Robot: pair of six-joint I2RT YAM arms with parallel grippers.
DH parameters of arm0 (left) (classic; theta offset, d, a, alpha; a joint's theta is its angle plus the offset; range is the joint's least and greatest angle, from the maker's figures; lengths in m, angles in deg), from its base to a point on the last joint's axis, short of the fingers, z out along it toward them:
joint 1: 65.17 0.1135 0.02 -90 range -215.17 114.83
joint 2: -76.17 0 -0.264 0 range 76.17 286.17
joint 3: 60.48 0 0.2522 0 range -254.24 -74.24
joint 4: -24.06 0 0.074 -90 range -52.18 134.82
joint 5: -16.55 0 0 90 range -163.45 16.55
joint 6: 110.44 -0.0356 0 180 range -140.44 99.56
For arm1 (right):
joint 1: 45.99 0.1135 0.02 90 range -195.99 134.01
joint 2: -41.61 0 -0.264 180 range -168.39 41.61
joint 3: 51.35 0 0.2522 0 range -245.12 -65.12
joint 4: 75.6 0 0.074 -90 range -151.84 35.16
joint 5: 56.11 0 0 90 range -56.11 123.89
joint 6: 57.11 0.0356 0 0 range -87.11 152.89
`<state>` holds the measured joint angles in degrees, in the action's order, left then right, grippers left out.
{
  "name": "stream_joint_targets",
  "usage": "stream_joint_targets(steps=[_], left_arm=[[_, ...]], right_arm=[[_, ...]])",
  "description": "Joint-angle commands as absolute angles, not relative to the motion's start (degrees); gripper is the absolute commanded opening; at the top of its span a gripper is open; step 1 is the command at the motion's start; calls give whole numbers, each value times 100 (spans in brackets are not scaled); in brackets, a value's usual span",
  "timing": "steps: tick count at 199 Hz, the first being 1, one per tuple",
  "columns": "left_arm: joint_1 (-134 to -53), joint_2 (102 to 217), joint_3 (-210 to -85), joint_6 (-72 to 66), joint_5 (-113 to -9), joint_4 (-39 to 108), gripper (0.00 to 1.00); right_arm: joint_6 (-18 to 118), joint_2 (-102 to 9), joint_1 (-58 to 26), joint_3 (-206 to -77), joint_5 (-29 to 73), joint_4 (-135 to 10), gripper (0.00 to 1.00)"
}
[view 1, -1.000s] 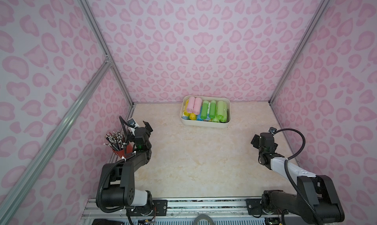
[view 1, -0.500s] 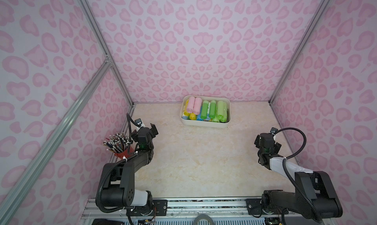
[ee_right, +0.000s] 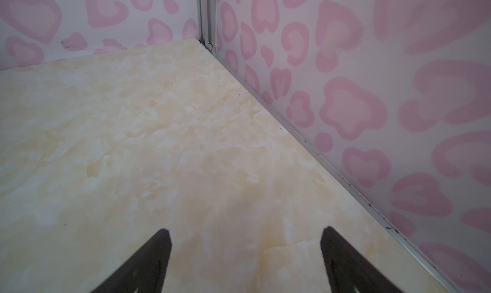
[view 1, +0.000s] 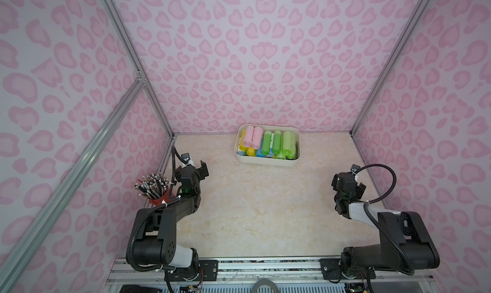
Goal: Put the roll of trash bags into the storage box
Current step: Reset both arms
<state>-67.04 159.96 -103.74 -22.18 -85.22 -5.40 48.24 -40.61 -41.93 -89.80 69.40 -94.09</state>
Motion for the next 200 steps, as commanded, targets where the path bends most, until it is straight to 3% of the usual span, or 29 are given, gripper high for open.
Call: stream_joint_targets(steps=[1, 65, 120, 172, 200], left_arm=[[-6589, 15947, -10303, -2395, -8247, -982, 100], [-6583, 15412, -9721, -2367, -7764, -1266, 100], [-6825, 16287, -9811, -2285, -8131, -1457, 100], [-6737, 16370, -9456, -2194, -8074, -2085, 99], [-6667, 16343, -8872, -2201, -7823, -3016, 100]], right_arm=[[4633, -4276, -4221, -9227, 6742, -9680, 90], [4564, -4104, -4203, -8777, 6623, -10262, 90], [4512, -4120, -4203, -8735, 6535, -10512, 90], [3734, -4713, -4164, -9037, 4933, -10648, 90], [3689, -4715, -4134, -8972, 4960, -10731, 90]])
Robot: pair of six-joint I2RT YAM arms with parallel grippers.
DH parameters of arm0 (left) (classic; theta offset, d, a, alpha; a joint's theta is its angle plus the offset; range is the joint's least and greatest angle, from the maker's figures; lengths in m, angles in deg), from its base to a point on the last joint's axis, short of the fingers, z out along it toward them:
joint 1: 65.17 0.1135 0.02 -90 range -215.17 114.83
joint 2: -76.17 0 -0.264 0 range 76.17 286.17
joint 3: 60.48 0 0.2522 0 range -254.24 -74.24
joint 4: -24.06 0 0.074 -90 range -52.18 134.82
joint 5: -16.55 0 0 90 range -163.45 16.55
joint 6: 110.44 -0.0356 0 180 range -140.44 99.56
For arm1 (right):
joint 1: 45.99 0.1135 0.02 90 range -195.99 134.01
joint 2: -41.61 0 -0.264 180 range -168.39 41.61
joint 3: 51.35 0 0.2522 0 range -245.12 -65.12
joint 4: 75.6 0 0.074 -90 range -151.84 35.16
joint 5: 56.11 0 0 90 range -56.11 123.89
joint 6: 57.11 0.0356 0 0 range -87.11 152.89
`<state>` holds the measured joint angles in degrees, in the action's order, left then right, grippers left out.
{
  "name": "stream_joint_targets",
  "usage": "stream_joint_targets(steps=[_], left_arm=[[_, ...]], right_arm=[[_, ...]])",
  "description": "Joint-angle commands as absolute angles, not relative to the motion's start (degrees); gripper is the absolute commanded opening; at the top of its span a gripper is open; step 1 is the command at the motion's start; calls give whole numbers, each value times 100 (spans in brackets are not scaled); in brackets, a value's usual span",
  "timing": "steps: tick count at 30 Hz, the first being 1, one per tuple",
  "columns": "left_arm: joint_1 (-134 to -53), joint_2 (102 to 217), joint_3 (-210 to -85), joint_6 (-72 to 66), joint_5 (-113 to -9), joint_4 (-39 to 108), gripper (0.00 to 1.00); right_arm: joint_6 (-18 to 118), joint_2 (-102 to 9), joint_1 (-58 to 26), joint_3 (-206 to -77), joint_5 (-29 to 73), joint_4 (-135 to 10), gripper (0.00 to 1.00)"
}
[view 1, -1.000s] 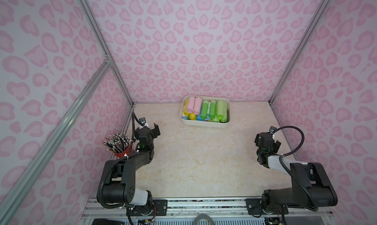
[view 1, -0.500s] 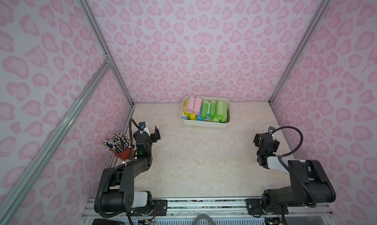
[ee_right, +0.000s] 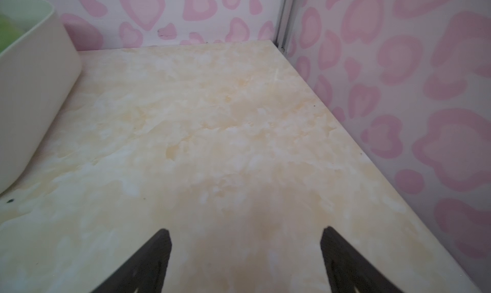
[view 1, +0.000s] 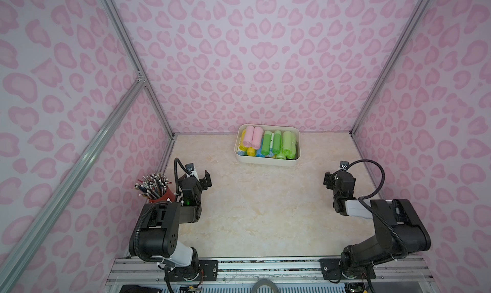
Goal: Put the roll of trash bags into the storage box
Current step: Reset both arms
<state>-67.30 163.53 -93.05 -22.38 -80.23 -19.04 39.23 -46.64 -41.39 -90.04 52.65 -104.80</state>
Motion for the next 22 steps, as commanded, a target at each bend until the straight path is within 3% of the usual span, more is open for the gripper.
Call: stream_joint_targets(steps=[1, 22], left_arm=[[-6667, 16361, -8842, -2202, -7825, -3049, 100], [-6631, 16398, -8773, -2158, -7817, -3311, 100]], right_arm=[[3686, -4724, -4134, -8959, 4970, -10765, 89], [3712, -4757, -4055, -8889, 5225, -10946, 90]])
